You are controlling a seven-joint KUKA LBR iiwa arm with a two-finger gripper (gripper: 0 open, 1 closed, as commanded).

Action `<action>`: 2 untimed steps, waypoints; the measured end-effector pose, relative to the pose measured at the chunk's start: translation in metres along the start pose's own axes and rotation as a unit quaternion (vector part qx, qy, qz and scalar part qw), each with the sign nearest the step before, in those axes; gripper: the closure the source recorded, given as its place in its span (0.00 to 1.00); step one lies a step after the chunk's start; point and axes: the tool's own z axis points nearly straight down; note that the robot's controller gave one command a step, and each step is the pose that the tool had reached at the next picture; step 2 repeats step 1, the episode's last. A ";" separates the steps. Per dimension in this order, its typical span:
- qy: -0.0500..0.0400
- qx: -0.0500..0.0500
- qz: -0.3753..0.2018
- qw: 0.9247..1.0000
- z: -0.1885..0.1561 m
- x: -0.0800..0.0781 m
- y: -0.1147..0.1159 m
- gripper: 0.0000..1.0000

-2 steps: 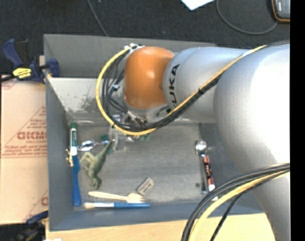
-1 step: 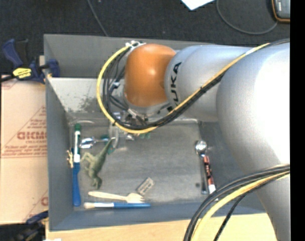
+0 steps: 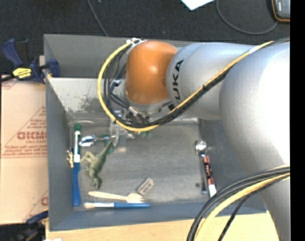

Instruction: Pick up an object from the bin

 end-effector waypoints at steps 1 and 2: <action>0.003 0.000 0.001 1.000 -0.027 0.000 0.000 1.00; 0.003 0.000 0.001 1.000 -0.027 0.000 0.000 1.00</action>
Offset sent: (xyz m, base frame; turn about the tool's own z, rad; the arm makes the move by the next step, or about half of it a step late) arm -0.0009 -0.0003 0.0715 0.0010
